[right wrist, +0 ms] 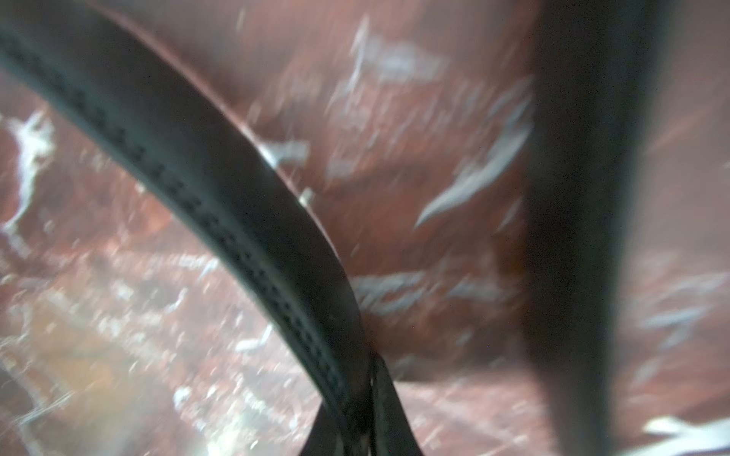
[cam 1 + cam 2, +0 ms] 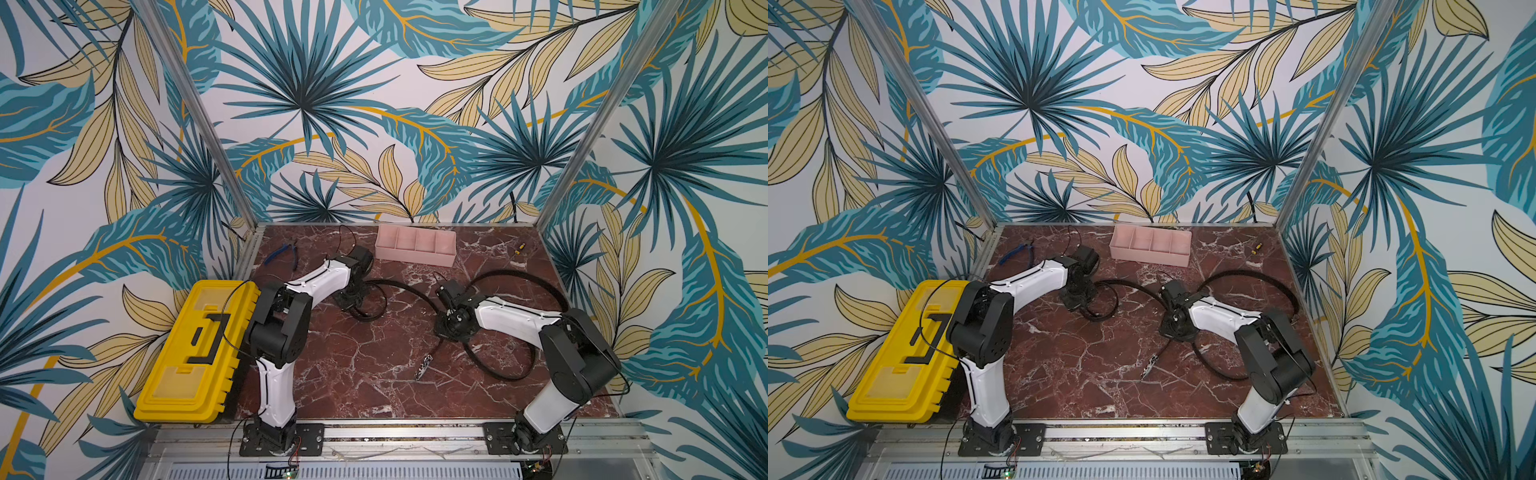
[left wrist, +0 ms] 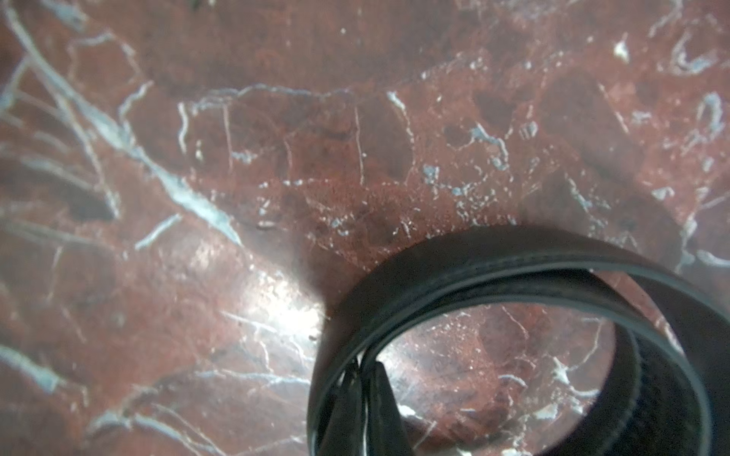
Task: Place the belts into the storage roll
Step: Roll the belt at the center of the board.
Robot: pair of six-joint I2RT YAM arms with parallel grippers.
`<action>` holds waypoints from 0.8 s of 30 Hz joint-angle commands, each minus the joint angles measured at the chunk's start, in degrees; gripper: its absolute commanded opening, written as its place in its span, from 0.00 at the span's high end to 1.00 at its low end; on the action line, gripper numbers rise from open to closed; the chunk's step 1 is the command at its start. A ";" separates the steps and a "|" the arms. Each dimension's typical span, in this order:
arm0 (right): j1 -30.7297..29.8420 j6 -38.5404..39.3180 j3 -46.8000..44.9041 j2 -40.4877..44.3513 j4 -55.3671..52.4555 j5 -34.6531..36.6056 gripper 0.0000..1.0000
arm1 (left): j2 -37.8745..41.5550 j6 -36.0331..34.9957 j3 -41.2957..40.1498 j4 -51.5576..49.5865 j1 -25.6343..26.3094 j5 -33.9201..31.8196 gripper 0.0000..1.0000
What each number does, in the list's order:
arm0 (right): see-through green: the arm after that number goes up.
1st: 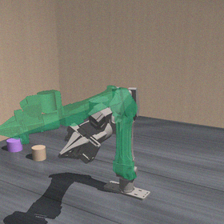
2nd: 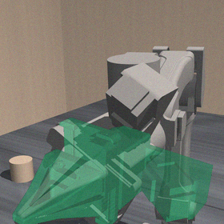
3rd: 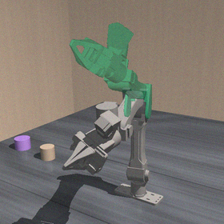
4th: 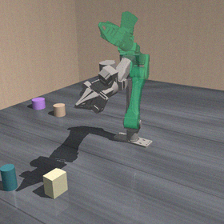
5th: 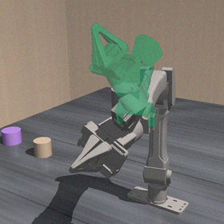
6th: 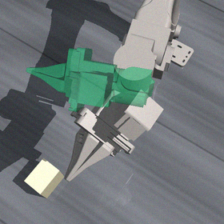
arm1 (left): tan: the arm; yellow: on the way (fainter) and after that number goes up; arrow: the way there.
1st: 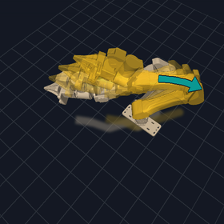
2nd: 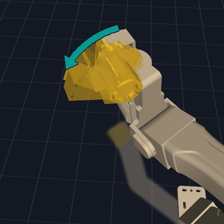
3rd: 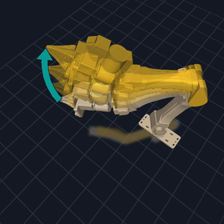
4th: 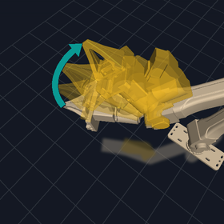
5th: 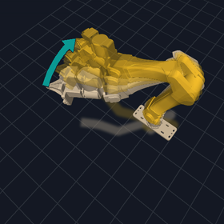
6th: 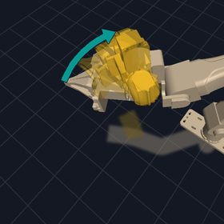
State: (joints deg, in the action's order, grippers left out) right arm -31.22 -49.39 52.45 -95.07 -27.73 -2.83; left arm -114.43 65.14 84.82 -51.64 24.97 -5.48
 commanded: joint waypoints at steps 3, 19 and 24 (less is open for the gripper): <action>-5.71 -11.21 -4.46 -0.01 5.43 -3.03 0.87 | -5.25 13.82 1.23 -7.49 3.79 3.56 1.00; -19.64 -25.33 -3.88 -4.07 23.81 -3.21 0.85 | -6.23 28.97 2.64 -7.35 7.37 8.74 1.00; -21.12 -29.00 -3.31 -4.94 28.88 -3.82 0.69 | -5.27 29.88 0.68 -7.31 7.37 8.72 1.00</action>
State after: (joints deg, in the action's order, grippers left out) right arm -51.62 -75.64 48.73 -98.39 -1.72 -6.13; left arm -117.01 93.36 88.62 -56.93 31.62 -2.15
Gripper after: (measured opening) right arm 0.278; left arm 0.060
